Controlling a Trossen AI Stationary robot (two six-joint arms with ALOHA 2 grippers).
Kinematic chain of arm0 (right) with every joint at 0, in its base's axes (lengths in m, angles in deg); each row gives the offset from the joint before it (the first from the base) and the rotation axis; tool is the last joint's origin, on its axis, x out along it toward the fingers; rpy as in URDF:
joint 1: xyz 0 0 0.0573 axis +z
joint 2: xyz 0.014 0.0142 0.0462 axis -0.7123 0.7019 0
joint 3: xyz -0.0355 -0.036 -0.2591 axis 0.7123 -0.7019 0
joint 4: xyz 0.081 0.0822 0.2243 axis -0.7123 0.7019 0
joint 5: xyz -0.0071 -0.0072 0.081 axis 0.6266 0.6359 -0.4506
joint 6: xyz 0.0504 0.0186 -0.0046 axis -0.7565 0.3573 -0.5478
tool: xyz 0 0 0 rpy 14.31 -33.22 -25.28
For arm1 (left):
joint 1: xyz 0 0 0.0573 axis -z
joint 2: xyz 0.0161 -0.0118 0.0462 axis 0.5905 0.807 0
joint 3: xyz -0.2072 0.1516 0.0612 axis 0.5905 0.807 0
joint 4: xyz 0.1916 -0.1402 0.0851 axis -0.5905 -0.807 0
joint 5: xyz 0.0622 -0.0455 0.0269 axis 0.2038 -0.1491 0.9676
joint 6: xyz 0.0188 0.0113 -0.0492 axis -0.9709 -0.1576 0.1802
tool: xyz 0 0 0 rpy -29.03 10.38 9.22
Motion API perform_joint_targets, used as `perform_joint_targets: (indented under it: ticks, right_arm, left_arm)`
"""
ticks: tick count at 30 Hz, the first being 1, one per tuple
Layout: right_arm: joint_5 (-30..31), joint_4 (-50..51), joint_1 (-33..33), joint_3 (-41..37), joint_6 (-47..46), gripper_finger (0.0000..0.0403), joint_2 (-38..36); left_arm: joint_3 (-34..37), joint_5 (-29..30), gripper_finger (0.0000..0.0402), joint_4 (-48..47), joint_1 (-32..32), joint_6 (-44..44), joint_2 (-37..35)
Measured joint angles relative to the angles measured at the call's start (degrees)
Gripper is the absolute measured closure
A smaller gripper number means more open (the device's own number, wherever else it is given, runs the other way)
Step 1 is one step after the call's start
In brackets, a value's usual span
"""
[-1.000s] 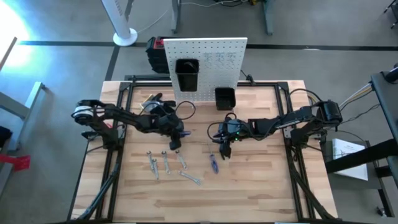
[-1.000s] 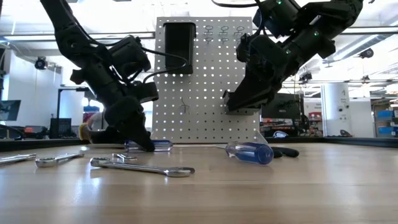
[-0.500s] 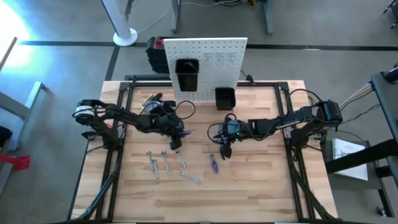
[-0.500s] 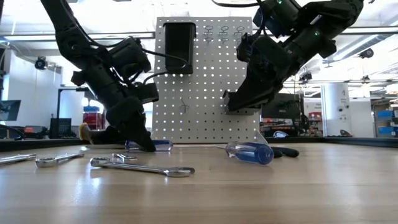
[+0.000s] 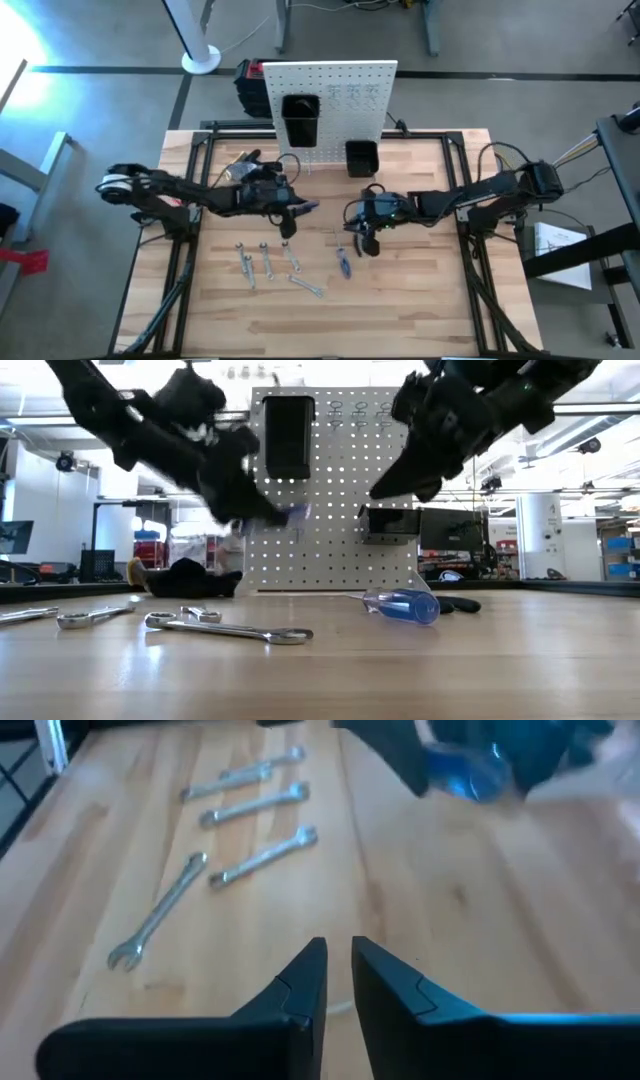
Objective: Hang tools onto peg board
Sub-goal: Hang the blue screwdriver on the peg board
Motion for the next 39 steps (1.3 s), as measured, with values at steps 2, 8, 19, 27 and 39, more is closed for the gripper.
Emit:
perform_joint_targets:
  ticks: [2,8,19,27,39]
  right_arm:
    - [0.0,-2.4,-0.2,-1.0,1.6,0.0361,-1.5]
    - [0.0,-8.0,-0.4,-4.4,1.1,0.0357,-4.5]
    - [-3.6,-22.9,0.8,-11.0,-5.1,0.0348,-3.7]
    - [-3.5,-39.2,0.8,-11.9,-6.4,0.0331,1.4]
    - [3.4,-49.8,0.8,-9.6,-3.9,0.0228,9.8]
  left_arm:
    - [0.0,-0.1,0.0302,2.6,0.4,-0.5,-1.9]
    - [1.9,0.4,0.0302,4.0,0.9,0.4,-3.6]
    - [15.3,1.1,0.0302,50.6,4.0,8.0,7.3]
    - [12.4,0.3,0.0302,63.3,5.0,9.7,18.1]
    - [1.8,-9.6,0.0302,64.3,5.5,8.9,25.9]
